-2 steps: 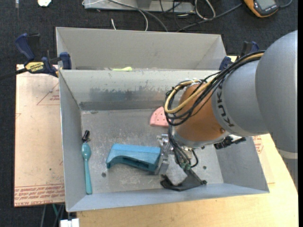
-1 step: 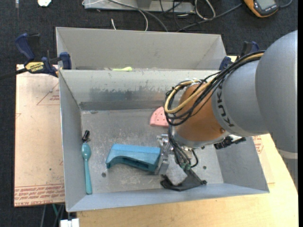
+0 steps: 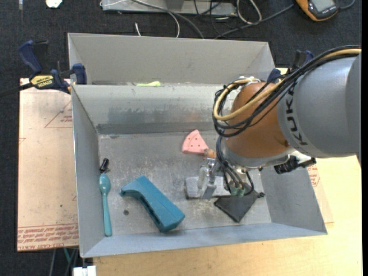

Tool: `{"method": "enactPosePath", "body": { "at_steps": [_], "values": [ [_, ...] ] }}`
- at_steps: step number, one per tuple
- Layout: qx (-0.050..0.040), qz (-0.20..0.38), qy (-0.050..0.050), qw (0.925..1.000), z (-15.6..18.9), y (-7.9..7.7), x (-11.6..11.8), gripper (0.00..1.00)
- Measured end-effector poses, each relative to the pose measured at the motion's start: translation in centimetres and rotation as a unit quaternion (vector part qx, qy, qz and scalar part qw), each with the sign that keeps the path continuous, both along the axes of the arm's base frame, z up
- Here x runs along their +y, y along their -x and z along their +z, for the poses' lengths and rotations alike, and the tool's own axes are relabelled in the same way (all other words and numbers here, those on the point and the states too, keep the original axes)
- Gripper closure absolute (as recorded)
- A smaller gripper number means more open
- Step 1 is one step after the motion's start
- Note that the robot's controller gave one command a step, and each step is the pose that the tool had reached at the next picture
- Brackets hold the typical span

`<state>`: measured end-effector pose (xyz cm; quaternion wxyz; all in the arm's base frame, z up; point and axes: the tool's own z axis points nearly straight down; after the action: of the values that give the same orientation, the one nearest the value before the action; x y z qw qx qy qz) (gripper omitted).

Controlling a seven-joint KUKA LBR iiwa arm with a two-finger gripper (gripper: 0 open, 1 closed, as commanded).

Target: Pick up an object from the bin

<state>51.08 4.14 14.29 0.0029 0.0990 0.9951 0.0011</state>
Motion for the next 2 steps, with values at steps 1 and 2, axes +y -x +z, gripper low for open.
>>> {"method": "enactPosePath", "body": {
  "at_steps": [1, 2],
  "values": [
    [-0.0015, 0.081, 0.001, 0.9967, 7.6, -0.5, -1.2, 1.00],
    [0.0018, 0.010, 0.000, 0.9999, -3.0, -0.9, -0.8, 0.00]
  ]
}}
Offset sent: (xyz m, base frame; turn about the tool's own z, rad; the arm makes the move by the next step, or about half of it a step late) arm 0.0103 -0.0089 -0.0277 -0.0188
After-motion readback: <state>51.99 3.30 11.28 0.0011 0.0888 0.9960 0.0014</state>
